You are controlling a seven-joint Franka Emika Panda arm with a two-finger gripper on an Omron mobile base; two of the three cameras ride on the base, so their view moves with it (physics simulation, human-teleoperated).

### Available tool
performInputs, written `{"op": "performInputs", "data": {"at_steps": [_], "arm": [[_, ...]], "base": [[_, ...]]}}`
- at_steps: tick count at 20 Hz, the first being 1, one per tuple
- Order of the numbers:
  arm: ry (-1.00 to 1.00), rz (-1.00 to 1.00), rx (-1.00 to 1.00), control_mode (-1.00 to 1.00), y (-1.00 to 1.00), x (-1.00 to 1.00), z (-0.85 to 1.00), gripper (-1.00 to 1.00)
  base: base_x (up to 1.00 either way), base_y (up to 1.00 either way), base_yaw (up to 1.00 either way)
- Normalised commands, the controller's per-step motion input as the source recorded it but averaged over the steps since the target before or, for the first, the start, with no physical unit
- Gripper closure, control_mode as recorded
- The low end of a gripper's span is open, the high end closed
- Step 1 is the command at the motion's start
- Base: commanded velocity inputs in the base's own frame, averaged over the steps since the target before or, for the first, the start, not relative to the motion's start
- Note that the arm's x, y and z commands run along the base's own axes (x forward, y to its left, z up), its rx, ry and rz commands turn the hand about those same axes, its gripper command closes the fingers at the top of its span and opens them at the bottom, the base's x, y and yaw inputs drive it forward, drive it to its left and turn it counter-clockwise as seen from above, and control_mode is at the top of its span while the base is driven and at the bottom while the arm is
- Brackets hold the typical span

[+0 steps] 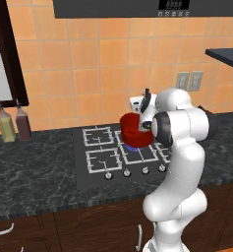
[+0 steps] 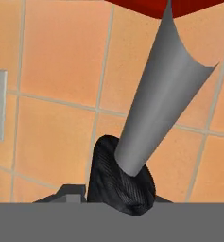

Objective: Put the cucumber and eggplant in the pot. Retrieve the spatula and lightly stir the vegetables in the pot.

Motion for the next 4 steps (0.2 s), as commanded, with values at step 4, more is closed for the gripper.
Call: {"op": "performInputs", "data": {"at_steps": [4], "arm": [[0.00,-0.03,-0.12,-1.00,0.69,-0.07,-0.95,1.00]], "base": [[0.00,0.00,0.00]]}}
